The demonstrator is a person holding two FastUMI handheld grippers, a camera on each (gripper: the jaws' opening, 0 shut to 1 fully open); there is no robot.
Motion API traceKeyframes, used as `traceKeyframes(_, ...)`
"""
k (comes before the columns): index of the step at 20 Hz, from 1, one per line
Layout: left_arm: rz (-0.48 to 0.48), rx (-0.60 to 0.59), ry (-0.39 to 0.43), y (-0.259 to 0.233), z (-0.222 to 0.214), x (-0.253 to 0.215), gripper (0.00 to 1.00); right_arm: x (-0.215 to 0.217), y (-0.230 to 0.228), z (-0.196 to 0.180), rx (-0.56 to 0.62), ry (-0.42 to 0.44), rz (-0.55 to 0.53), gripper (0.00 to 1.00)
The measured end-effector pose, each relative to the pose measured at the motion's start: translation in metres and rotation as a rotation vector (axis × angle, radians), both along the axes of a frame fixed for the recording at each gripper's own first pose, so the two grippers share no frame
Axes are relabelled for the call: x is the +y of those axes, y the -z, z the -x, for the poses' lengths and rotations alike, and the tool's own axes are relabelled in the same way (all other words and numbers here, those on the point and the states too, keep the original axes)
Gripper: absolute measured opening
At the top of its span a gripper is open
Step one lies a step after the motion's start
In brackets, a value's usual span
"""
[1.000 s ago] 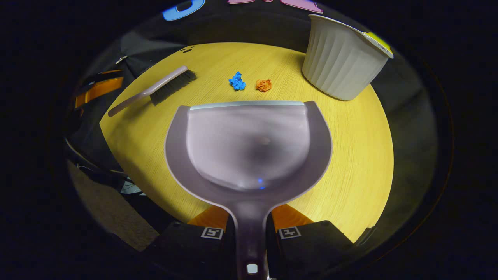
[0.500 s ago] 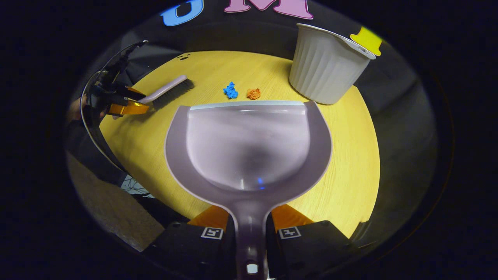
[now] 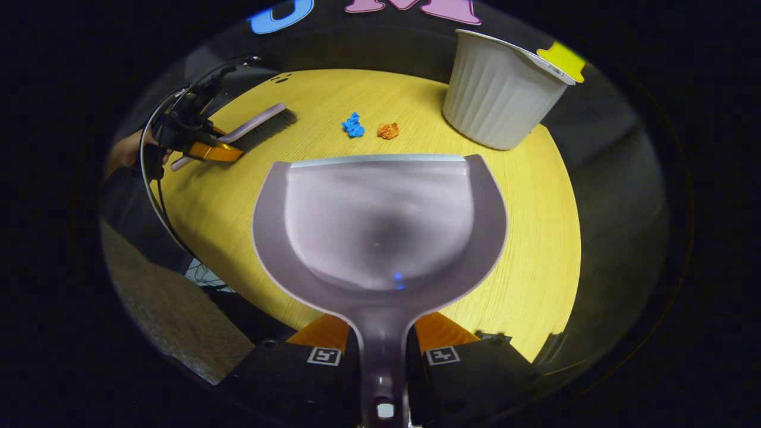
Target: Pick up the small broom and dustpan from the desktop, sweep the trash into the dustpan with the broom, and then empty the trash into the garbage bin.
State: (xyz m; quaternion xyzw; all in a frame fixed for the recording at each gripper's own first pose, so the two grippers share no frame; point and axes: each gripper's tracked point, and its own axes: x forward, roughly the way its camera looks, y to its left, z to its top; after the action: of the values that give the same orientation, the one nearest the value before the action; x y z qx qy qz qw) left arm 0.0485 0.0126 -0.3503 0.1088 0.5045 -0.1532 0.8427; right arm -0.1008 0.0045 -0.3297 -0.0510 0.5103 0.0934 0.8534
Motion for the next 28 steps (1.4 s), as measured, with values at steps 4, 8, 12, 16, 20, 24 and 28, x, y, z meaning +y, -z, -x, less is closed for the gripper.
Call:
traceKeyframes(4, -0.005, -0.004, 0.014, -0.001, -0.002, -0.002, 0.31, 0.004, 0.001, 0.003, 0.064, -0.044, 0.016, 0.36)
traceKeyframes(8, -0.015, -0.081, 0.045, -0.025, -0.018, -0.009, 0.29, -0.007, 0.006, 0.001, 0.178, -0.071, 0.073, 0.37)
traceKeyframes(12, -0.01, -0.12, 0.109, -0.046, -0.045, -0.041, 0.27, -0.014, 0.005, -0.012, 0.242, -0.078, 0.067, 0.4)
traceKeyframes(16, -0.027, -0.146, 0.159, -0.053, -0.08, -0.075, 0.27, -0.014, 0.009, -0.03, 0.264, -0.087, 0.054, 0.4)
traceKeyframes(20, -0.07, -0.134, 0.205, -0.041, -0.112, -0.101, 0.27, -0.014, 0.015, -0.034, 0.275, -0.111, 0.067, 0.37)
traceKeyframes(24, -0.107, -0.11, 0.285, -0.028, -0.123, -0.125, 0.27, -0.012, 0.018, -0.037, 0.269, -0.11, 0.055, 0.37)
traceKeyframes(28, -0.058, -0.069, 0.423, -0.027, -0.112, -0.16, 0.27, -0.016, 0.02, -0.039, 0.251, -0.122, 0.053, 0.36)
